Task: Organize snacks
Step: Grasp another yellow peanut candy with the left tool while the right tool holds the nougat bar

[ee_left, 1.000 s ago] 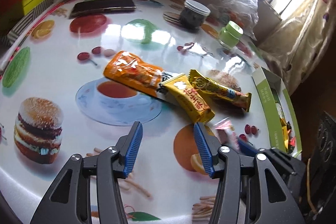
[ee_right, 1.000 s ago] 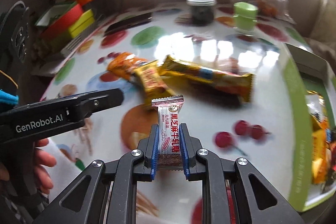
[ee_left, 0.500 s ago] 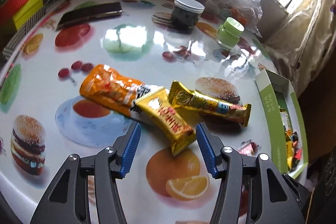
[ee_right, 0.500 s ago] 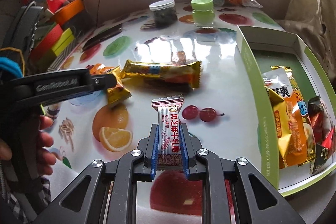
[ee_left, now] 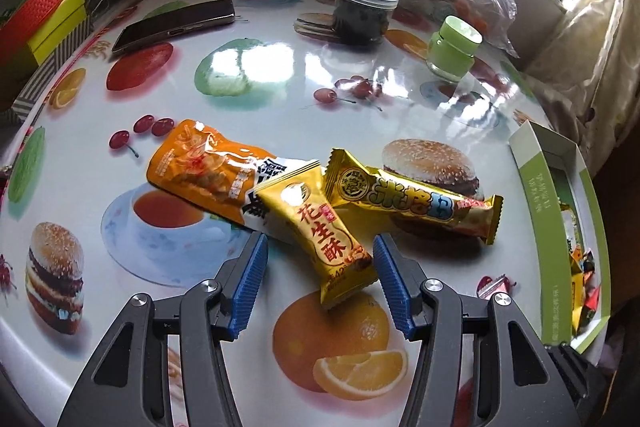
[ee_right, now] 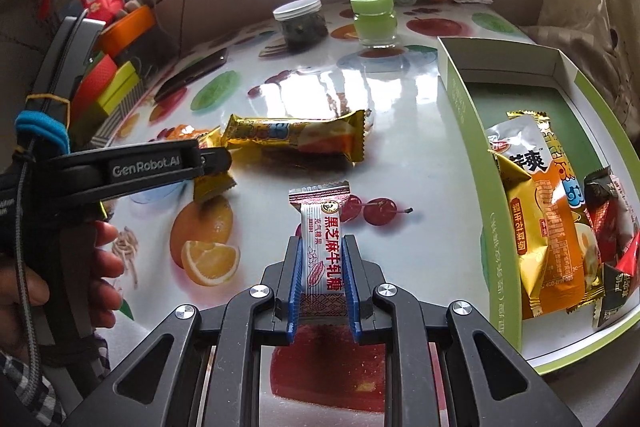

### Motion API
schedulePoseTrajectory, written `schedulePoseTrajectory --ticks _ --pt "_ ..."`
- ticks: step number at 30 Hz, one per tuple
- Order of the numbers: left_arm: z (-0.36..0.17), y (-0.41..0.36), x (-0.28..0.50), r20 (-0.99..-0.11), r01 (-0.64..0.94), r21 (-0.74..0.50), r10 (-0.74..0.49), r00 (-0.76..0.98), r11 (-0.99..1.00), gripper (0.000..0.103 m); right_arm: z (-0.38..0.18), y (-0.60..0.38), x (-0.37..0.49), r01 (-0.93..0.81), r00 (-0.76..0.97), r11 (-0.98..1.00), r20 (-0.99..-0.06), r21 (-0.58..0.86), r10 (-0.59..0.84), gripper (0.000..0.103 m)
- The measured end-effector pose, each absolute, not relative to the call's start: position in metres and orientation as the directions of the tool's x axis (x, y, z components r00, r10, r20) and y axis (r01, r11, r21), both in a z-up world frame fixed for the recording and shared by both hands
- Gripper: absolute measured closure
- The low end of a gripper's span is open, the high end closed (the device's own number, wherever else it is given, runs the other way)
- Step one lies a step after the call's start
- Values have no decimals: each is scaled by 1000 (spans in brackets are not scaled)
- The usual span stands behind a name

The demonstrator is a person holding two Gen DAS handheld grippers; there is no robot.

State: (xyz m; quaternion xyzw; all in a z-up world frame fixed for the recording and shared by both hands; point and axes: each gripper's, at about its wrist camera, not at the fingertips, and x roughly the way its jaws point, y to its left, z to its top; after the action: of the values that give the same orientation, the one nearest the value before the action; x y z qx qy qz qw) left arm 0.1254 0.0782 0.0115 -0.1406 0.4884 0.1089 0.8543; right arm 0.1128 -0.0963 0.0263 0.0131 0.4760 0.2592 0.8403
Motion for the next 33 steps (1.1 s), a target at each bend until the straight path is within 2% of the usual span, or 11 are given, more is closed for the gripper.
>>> schedulePoseTrajectory --ticks 20,25,29,30,31,33 --pt "7 88 123 -861 -333 -130 59 505 934 47 24 -93 114 -416 409 874 -806 252 427 85" --pt "7 88 121 -858 -331 -132 60 510 934 60 24 -92 113 -412 411 877 -809 247 421 85" --pt "8 88 120 -856 -328 -135 56 513 935 61 25 -92 113 -410 415 880 -810 240 414 85" --pt "8 89 120 -856 -326 -137 54 515 935 65 25 -92 112 -410 416 880 -810 239 413 85" --pt "8 89 119 -855 -326 -136 55 515 936 73 25 -92 112 -410 417 881 -810 236 412 85" --pt "10 88 119 -851 -318 -128 60 521 939 74 27 -92 111 -412 419 881 -810 232 409 85"
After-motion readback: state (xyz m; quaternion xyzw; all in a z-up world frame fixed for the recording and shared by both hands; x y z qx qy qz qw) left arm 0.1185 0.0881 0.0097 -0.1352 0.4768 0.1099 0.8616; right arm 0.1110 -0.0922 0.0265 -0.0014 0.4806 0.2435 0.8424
